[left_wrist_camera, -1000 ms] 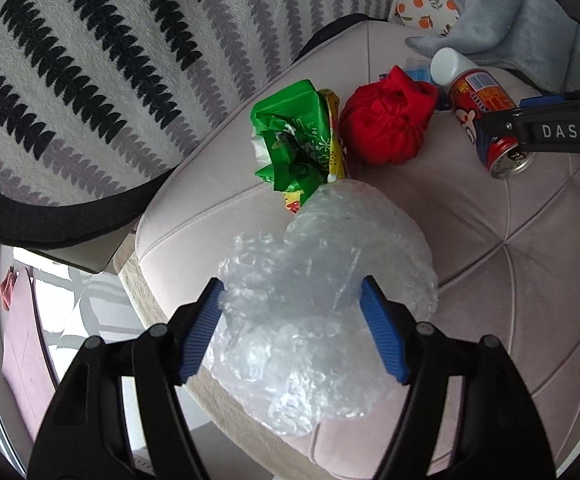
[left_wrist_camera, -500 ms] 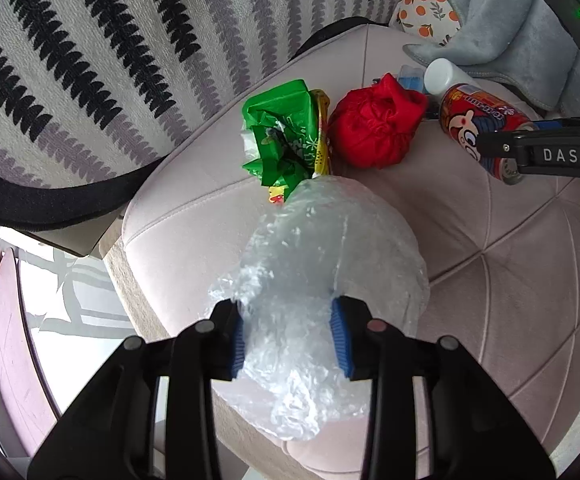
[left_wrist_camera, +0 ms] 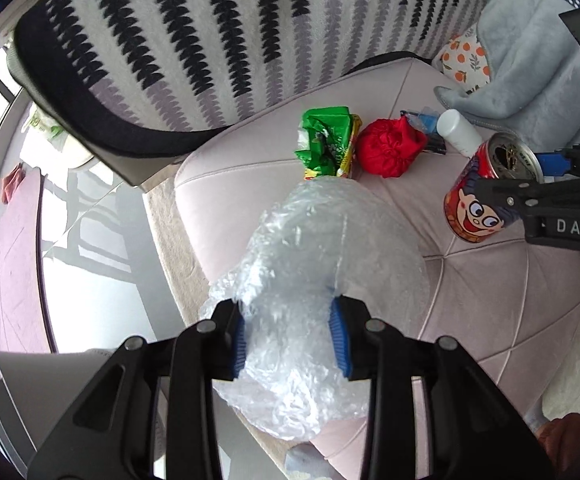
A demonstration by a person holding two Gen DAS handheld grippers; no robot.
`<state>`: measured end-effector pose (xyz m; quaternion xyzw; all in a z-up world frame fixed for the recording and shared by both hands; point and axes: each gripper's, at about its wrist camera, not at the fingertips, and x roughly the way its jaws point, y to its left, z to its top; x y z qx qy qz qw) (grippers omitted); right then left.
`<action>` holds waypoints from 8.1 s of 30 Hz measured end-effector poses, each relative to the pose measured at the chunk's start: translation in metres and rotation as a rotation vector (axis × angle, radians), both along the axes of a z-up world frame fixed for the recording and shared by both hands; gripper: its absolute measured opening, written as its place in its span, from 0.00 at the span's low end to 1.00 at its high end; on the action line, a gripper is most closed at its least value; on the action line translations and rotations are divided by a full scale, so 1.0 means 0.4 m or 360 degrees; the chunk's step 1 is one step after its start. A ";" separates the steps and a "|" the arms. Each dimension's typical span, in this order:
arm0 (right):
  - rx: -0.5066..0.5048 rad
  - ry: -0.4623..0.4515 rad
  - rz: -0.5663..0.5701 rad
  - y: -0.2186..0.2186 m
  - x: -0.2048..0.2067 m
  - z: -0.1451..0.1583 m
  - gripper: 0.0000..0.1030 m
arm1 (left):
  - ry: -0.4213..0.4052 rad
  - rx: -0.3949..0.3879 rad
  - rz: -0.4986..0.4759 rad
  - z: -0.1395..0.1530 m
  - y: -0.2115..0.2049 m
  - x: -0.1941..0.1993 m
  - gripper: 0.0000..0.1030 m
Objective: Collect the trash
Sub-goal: 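Carry can and bubble wrap over the grey bin and open both tools, then grasp the red cloth with the right tool while the left tool grasps the green wrapper, then carry red cloth and green wrapper over the grey bin and open both tools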
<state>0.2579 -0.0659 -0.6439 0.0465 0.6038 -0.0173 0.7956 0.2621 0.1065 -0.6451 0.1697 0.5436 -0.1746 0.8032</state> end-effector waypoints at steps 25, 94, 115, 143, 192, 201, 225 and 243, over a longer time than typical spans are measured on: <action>0.0127 -0.0269 0.1191 0.770 0.028 0.550 0.62 | -0.0196 0.0034 0.1243 0.498 0.714 -0.209 0.33; 0.0114 -0.0248 0.1083 0.722 0.092 0.497 0.72 | -0.0214 -0.0028 0.0996 0.459 0.636 -0.093 0.66; -0.0007 -0.0163 0.0108 0.020 0.145 0.126 0.67 | -0.0186 -0.0101 0.0147 0.110 -0.037 0.140 0.66; 0.0092 -0.0138 -0.0036 -0.070 0.208 -0.170 0.51 | 0.0007 -0.0105 -0.0019 -0.241 -0.226 0.270 0.27; 0.0228 -0.0176 0.1413 0.901 0.040 0.578 0.01 | -0.0132 -0.0099 0.1383 0.507 0.793 -0.220 0.25; 0.0312 -0.0235 0.1763 1.191 -0.029 0.678 0.01 | -0.0199 -0.0012 0.1727 0.602 1.007 -0.374 0.25; 0.0262 -0.0257 0.1901 1.326 -0.030 0.697 0.03 | -0.0225 -0.0056 0.1846 0.606 1.077 -0.395 0.25; 0.0237 -0.0230 0.1660 1.158 0.038 0.672 0.03 | -0.0248 -0.0013 0.1703 0.583 1.020 -0.262 0.71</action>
